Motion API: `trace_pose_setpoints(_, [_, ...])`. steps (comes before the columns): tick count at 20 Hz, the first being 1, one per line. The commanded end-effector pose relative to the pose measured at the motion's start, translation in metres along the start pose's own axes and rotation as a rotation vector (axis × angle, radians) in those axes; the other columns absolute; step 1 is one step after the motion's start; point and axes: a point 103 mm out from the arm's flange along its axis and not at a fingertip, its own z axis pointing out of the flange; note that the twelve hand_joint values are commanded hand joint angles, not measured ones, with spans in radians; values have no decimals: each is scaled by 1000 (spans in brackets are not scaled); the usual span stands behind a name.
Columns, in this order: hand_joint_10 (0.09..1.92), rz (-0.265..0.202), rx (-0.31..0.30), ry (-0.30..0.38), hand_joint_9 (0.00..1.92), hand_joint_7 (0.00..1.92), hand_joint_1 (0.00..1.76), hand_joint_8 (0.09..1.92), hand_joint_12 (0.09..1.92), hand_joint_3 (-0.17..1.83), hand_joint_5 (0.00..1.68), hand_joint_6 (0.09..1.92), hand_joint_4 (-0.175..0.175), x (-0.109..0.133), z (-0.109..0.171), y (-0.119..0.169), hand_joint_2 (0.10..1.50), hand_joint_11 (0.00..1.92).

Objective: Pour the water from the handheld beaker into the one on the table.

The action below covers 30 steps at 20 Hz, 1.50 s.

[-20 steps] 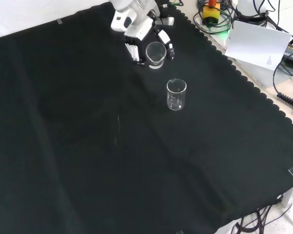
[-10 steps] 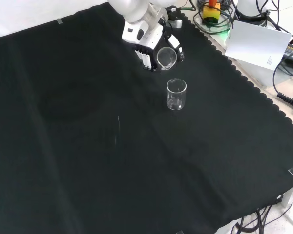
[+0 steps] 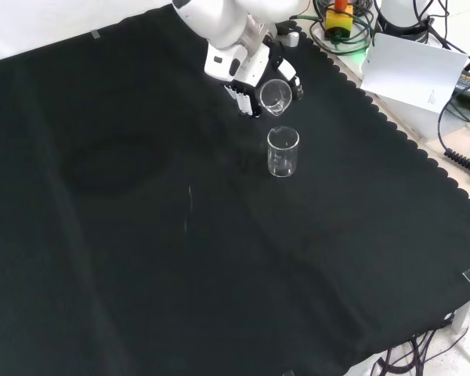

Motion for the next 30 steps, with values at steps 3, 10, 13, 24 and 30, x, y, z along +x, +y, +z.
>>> trace_pose_setpoints(3, [87,26,82,-60,1832,1366,1465,775,623,1160,1287,820,-175,13,0,4,294,1332])
trace_pose_setpoints(10, [87,48,134,-112,1834,1372,1465,768,622,1162,1290,812,-175,23,-4,6,292,1329])
trace_pose_setpoints(13, [87,63,152,-134,1833,1372,1465,767,622,1160,1289,811,-175,27,-6,7,293,1329])
trace_pose_setpoints(24, [87,114,224,-186,1834,1374,1465,765,624,1159,1289,810,-175,34,-10,12,294,1328])
trace_pose_setpoints(30, [87,139,245,-218,1833,1373,1465,765,625,1156,1287,809,-175,36,-12,14,296,1326])
